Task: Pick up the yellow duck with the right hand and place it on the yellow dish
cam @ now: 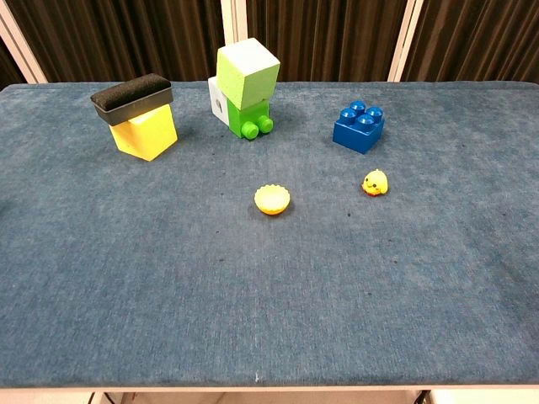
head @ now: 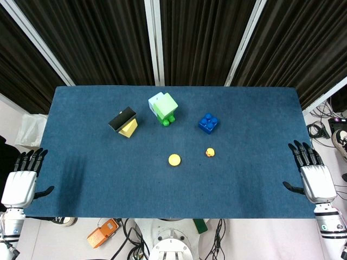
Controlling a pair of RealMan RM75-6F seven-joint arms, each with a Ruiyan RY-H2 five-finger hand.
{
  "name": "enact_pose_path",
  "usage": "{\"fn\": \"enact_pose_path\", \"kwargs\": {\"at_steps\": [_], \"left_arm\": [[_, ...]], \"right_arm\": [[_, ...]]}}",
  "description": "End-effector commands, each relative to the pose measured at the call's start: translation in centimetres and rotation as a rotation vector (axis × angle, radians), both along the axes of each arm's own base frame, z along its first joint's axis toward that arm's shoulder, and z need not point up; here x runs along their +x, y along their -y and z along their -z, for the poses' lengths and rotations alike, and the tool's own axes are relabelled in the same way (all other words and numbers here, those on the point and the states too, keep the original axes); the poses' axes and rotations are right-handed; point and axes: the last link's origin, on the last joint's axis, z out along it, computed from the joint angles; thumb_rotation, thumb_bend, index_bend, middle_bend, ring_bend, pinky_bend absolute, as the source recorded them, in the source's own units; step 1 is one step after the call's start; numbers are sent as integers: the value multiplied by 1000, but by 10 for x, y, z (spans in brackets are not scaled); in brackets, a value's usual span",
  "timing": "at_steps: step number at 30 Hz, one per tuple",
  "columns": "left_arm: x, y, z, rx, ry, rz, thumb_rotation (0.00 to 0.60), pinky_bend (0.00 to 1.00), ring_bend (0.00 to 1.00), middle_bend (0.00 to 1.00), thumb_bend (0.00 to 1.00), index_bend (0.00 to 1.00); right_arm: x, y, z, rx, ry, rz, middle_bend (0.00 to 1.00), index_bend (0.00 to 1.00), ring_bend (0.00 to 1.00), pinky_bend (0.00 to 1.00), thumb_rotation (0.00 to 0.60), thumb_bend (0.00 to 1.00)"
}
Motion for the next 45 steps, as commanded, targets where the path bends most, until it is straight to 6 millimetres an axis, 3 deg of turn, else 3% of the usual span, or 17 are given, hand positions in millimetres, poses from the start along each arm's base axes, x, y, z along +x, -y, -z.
{"fn": "enact_pose_path", "kwargs": {"at_steps": [1,6,12,19,25,33,45], "left_arm": [[0,-1,-1,5,0,2,600,0,30,52,0,24],[1,-1,-2,9,-1,13,600,0,30,53,0,24],[4,0,-1,9,7,29,600,0,30,53,0,24],[6,3,1,3,5,33,600,0,30,52,0,24],[3,4,-1,7,1,15,600,0,30,53,0,24],[0,5,-2,9,-1,-2,600,0,30,52,0,24],[-4,3,-2,13,1,-13,600,0,30,52,0,24]], "right_arm": [[2,2,1,6,2,-5,73,0,9,168,600,124],[11,15,11,69,5,-33,73,0,19,182,600,124],[46,65,36,216,-53,-106,73,1,19,206,600,124],[90,125,92,396,-155,-158,73,147,25,224,600,126],[113,153,141,461,-240,-189,73,250,59,251,600,204],[119,166,175,487,-318,-193,89,392,96,273,600,298],[118,170,188,482,-284,-196,143,499,141,274,600,389]]}}
